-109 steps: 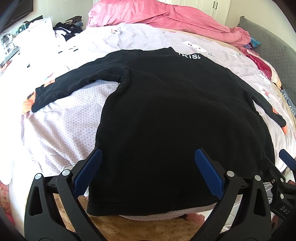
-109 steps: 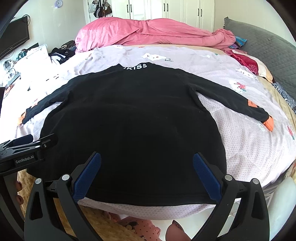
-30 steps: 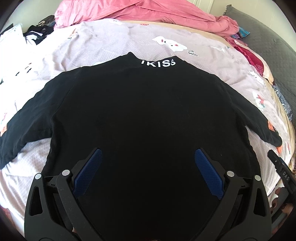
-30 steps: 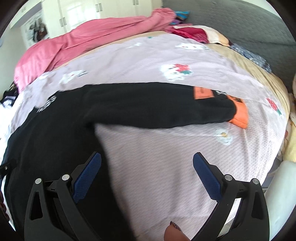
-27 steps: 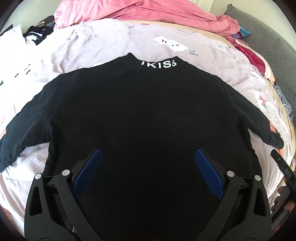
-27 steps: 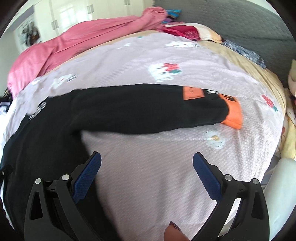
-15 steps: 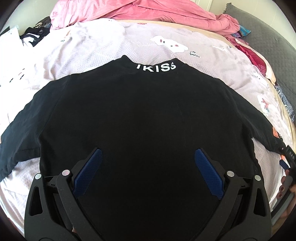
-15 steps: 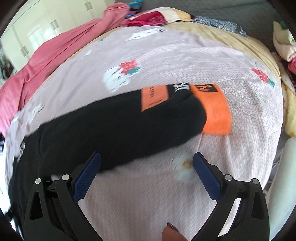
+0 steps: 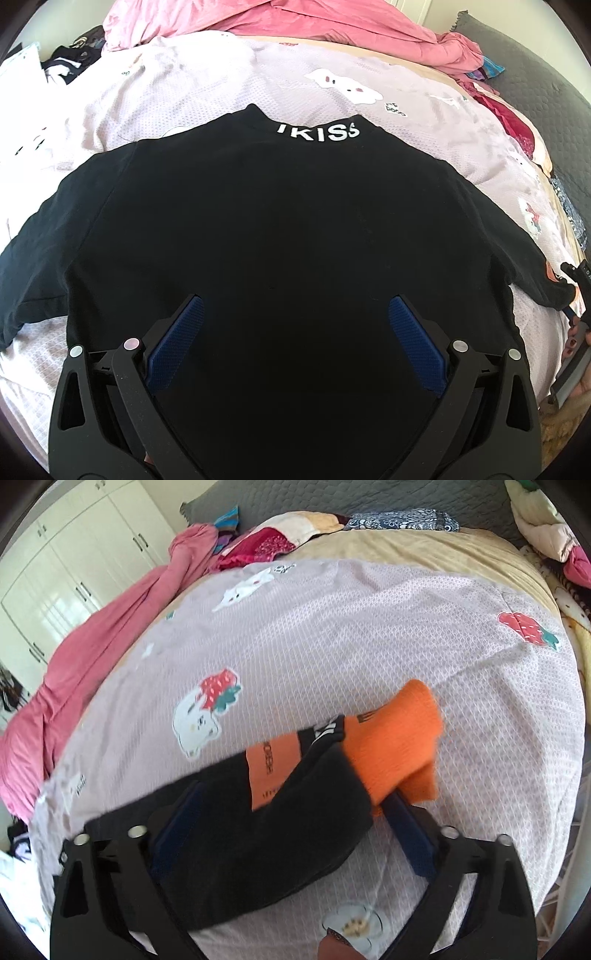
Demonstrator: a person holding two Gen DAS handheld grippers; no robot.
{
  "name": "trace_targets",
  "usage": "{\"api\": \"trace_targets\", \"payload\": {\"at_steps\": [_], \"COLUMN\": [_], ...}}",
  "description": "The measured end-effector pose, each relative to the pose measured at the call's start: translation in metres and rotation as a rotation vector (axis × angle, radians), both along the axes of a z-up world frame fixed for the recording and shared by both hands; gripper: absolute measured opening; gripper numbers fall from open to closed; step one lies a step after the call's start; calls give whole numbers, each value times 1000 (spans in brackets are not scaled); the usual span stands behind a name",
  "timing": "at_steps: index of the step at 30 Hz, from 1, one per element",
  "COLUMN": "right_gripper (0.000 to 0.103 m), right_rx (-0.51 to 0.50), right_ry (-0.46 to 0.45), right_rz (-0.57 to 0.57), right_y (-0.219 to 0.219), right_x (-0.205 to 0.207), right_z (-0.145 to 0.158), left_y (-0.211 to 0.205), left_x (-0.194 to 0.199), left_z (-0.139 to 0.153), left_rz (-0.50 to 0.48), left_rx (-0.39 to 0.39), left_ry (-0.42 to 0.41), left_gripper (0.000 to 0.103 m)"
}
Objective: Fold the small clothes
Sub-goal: 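Move the right tool to the orange sleeve cuff and close on it, then lift the cuff with the right tool and carry it across the shirt body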
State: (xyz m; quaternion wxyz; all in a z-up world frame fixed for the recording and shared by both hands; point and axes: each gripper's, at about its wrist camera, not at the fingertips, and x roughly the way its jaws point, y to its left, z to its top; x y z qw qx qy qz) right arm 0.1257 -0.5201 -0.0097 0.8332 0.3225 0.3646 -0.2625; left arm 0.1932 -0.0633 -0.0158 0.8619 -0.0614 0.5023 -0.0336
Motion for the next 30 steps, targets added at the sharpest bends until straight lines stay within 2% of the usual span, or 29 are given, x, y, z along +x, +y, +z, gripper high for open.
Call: {"api": "trace_targets", "payload": {"at_steps": [1, 3, 5, 7, 10, 13, 19, 30], "right_gripper": [75, 66, 50, 31, 17, 15, 15, 15], "right_rx": [-3, -2, 24, 32, 60, 68, 18, -129], "right_ry": [0, -9, -12, -22, -63, -113, -188, -313], "right_rz": [-12, -35, -78, -101, -109, -111, -78, 162], "right_y": [-2, -6, -13, -16, -19, -14, 3, 69], "right_x": [1, 2, -3, -9, -18, -29, -38, -22], "right_z": [0, 0, -3, -4, -4, 1, 24, 89], "left_y": [1, 3, 5, 6, 8, 7, 9, 29], "left_x": [0, 3, 6, 8, 6, 3, -1, -4], "left_z": [0, -1, -1, -1, 0, -1, 1, 14], "left_rz": [4, 12, 20, 26, 31, 28, 23, 63], "left_rx": [-2, -5, -1, -2, -15, -21, -21, -62], "left_ry": [1, 0, 0, -2, -2, 0, -3, -25], "left_gripper": [94, 94, 94, 94, 94, 94, 94, 94]}}
